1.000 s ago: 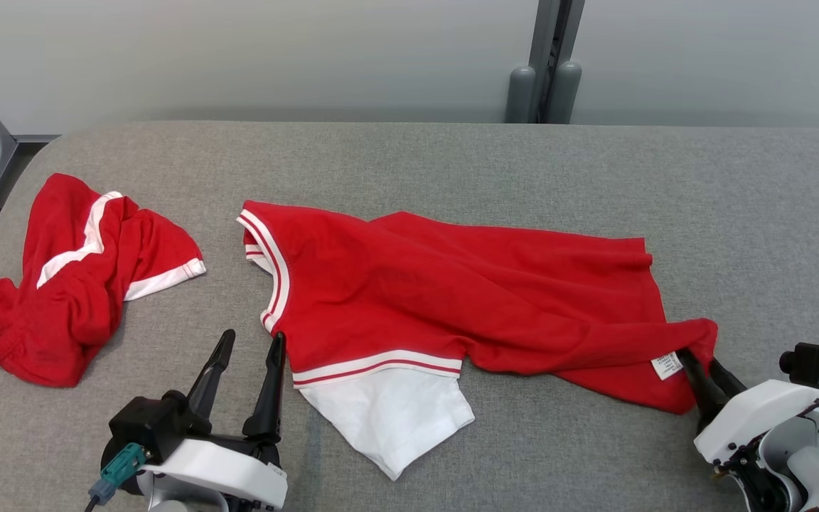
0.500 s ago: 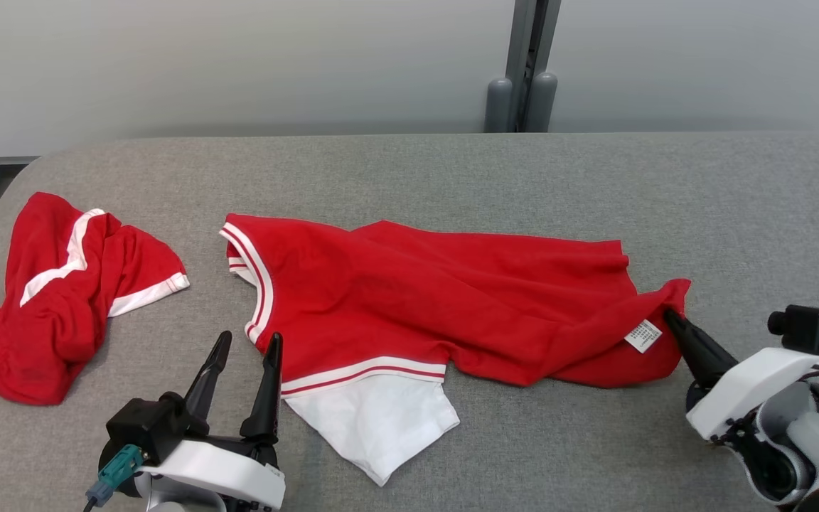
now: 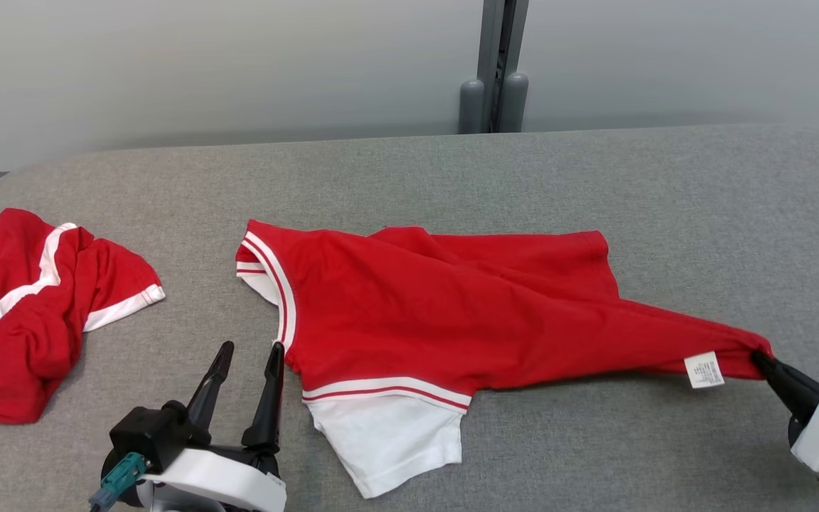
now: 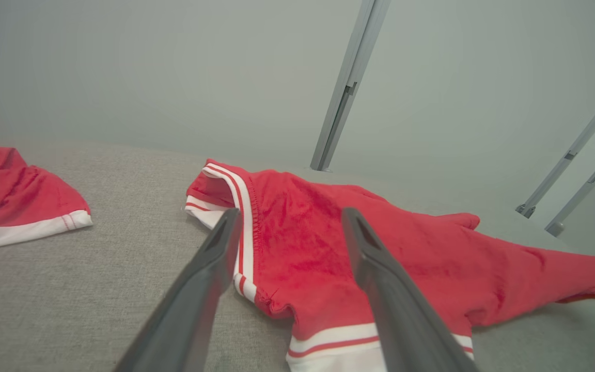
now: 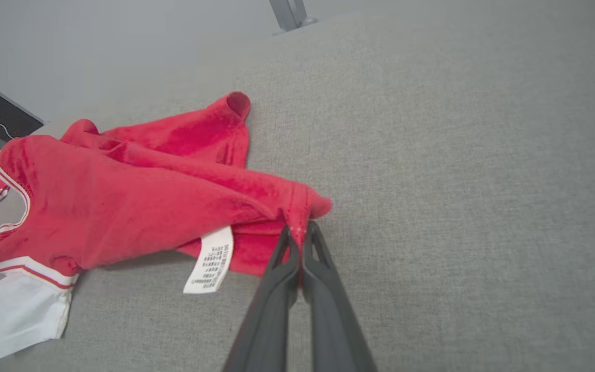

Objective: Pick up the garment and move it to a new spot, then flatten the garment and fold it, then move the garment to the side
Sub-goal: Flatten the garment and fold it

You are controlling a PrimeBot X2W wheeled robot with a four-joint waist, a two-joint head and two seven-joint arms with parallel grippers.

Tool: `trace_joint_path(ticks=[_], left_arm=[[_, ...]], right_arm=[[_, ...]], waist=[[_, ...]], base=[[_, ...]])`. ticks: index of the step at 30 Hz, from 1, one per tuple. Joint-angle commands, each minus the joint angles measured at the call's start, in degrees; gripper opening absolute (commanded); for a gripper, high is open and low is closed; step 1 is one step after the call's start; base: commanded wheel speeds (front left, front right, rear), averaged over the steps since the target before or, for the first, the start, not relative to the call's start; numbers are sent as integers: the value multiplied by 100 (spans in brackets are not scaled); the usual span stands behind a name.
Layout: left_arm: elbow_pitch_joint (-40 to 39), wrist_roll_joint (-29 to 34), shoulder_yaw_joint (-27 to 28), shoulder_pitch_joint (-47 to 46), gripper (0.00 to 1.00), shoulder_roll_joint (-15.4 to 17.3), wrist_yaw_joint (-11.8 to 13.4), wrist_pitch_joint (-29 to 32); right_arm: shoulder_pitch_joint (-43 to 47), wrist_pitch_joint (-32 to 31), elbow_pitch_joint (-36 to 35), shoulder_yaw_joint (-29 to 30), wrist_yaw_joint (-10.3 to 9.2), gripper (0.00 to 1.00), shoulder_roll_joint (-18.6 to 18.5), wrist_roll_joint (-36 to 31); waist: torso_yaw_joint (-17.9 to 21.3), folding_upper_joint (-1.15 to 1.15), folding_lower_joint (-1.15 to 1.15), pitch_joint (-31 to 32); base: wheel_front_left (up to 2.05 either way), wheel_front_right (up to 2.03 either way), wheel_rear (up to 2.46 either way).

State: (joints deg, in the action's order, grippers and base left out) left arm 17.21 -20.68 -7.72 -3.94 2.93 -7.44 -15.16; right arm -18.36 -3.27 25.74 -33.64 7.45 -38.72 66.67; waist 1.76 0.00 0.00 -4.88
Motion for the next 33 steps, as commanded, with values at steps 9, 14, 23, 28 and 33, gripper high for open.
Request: trace_joint_path(ticks=[9, 14, 23, 28, 33], left_arm=[[66, 13, -50, -63, 100, 50, -7, -15], [92, -1, -69, -73, 100, 86, -7, -15], [109, 18, -49, 5, 100, 110, -7, -15], [78, 47, 12, 71, 100, 103, -7, -15], [68, 39, 57, 41, 100, 95, -7, -15]], right_arm=[[392, -694, 503, 279, 6, 0, 235, -438], [424, -821, 606, 488, 6, 70, 516, -627], [601, -932, 478, 1086, 6, 100, 500, -989], [764, -681, 92, 1786, 6, 100, 442, -1463], [868, -353, -524, 2538, 7, 100, 770, -2161]], waist=[[15, 0, 0, 11], [-17, 0, 0, 23], [-14, 0, 0, 85], [54, 0, 0, 106], [111, 0, 0, 105]], base=[[0, 0, 0], [0, 0, 0], [0, 0, 0], [0, 0, 0], [0, 0, 0]])
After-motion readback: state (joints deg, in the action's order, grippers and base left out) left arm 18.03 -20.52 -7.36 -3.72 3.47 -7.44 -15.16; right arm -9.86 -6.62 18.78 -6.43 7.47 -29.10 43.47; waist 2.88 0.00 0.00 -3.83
